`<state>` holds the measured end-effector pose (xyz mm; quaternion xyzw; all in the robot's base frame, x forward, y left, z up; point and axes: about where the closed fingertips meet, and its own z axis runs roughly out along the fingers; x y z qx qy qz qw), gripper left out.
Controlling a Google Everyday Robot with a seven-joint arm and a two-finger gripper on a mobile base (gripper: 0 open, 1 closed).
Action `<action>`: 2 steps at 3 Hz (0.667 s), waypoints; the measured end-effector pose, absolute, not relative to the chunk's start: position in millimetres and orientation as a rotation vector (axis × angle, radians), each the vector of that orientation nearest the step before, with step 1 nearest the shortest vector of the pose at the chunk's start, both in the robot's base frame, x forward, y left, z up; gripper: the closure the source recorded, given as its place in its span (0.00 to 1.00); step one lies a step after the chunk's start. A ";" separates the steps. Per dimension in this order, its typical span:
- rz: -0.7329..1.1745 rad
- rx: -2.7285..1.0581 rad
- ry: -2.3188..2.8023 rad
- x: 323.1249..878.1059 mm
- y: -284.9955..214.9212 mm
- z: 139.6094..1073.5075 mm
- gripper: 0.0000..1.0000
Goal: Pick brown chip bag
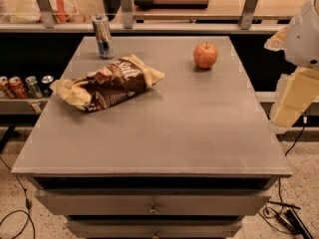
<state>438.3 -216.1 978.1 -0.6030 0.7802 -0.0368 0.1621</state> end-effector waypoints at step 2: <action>-0.094 -1.849 2.114 458.3 -172.9 977.9 0.00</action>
Offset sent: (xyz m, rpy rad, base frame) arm 0.0546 0.1203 -0.0078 -0.0293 0.0041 0.3424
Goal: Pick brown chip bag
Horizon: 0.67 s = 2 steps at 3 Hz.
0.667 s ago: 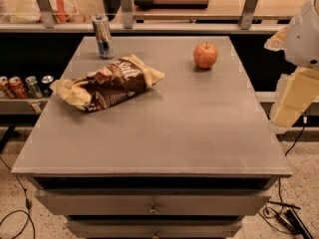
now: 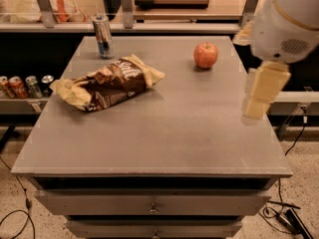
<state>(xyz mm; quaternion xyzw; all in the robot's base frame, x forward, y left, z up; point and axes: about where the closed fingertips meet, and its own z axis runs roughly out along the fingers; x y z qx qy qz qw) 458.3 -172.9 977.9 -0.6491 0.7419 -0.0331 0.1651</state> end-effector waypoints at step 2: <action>-0.087 -2.218 1.786 498.6 -40.8 965.6 0.00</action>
Offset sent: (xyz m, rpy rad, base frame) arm 0.0611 0.2072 -0.0255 -0.1180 0.0234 0.5356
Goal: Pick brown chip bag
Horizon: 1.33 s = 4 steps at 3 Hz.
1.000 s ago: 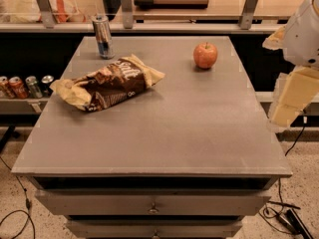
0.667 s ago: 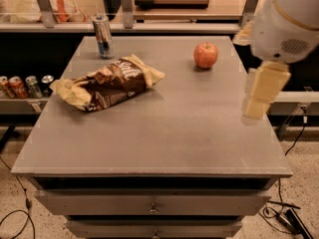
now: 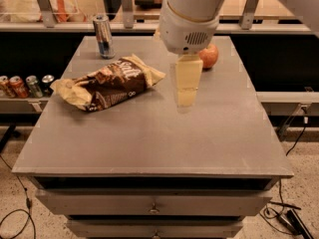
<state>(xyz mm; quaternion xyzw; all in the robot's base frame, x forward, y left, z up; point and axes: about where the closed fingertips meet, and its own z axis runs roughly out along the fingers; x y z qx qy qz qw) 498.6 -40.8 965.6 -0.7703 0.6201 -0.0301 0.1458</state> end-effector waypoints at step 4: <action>-0.145 -2.432 1.510 557.9 77.8 929.5 0.00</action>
Offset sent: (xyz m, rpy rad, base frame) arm 0.0540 0.1536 -0.0376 -0.1345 -0.0115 0.3079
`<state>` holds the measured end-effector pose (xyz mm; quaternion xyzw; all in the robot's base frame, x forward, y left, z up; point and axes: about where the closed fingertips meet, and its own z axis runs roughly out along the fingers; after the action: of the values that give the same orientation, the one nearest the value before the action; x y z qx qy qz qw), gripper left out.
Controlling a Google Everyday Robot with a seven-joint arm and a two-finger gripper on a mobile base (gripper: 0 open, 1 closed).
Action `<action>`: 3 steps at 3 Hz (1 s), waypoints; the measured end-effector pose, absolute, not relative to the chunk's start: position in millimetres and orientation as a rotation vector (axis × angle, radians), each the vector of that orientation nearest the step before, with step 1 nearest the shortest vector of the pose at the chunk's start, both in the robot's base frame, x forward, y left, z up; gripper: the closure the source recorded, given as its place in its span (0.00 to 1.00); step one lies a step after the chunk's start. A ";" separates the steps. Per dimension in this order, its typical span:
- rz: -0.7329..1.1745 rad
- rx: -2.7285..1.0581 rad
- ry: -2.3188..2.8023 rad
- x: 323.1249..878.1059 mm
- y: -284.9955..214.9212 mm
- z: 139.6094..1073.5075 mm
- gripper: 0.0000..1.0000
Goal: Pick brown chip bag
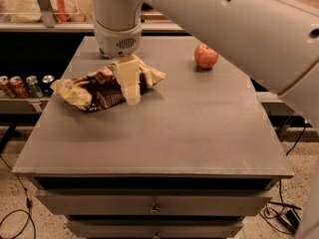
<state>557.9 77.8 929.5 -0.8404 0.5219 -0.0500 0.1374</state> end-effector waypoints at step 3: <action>-0.191 -2.601 1.303 614.7 143.3 891.6 0.00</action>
Offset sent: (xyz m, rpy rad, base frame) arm 0.0630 0.0664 -0.0407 -0.0936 -0.0103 0.1842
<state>614.7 143.3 891.6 -0.8864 0.4442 -0.0652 0.1126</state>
